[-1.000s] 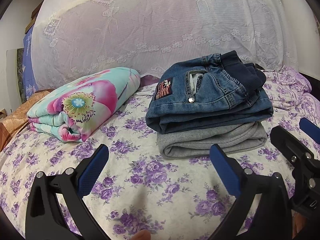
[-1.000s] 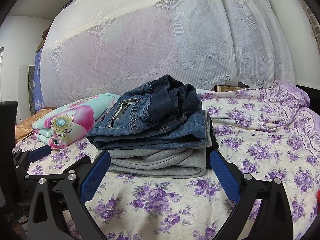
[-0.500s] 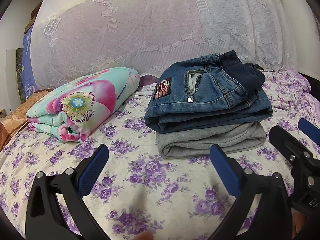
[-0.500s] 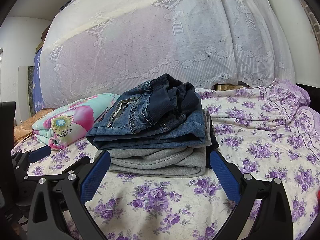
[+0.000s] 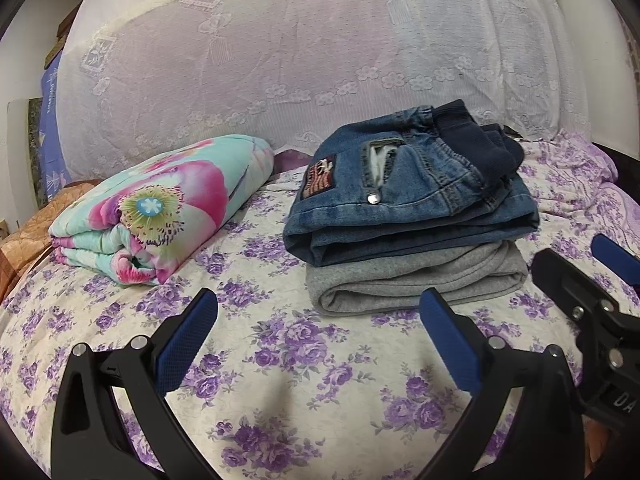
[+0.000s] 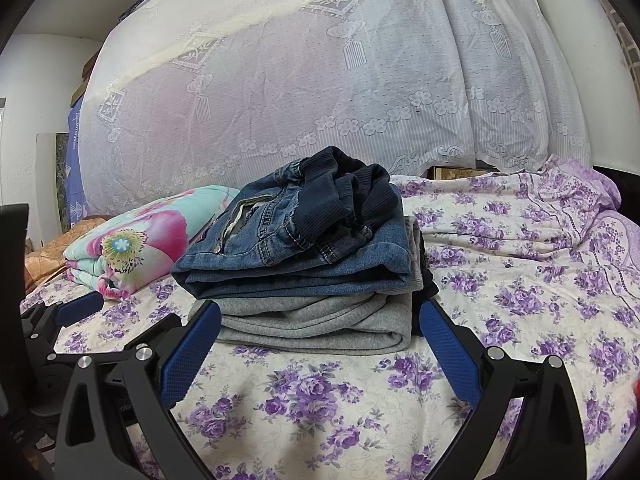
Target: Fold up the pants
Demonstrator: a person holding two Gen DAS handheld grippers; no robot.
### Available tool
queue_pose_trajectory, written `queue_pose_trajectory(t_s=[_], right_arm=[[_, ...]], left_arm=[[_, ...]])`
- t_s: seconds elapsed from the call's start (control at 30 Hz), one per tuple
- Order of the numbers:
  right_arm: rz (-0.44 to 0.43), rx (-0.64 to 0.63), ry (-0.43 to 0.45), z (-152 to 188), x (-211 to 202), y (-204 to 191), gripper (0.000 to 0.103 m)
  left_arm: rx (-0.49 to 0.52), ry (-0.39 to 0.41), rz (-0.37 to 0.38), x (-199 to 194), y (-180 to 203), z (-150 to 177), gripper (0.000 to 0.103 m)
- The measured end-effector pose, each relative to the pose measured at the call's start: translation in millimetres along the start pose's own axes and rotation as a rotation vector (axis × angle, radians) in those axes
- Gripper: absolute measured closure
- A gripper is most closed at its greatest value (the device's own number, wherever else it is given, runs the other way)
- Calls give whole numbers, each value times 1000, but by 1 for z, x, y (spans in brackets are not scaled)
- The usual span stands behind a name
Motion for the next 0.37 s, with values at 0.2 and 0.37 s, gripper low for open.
queue_pose_trajectory(t_s=[0.2,0.37], right_arm=[[-1,2,-1,-1,0,0,3],[2,7,-4,4,-1,-1,3]], left_arm=[[21,17,-5,-3,4,-4,5],[0,3,1,0,0,-2,5]])
Point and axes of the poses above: each gripper's, at about its wrist camera, not at the fingertips, and x roughly the way its jaws point, y to its right, z to its underside, the point moved 8 cm from there along x, roughly the way its jaws point, and after that the axes turned 11 degrees about x, right-handed, at the moved point
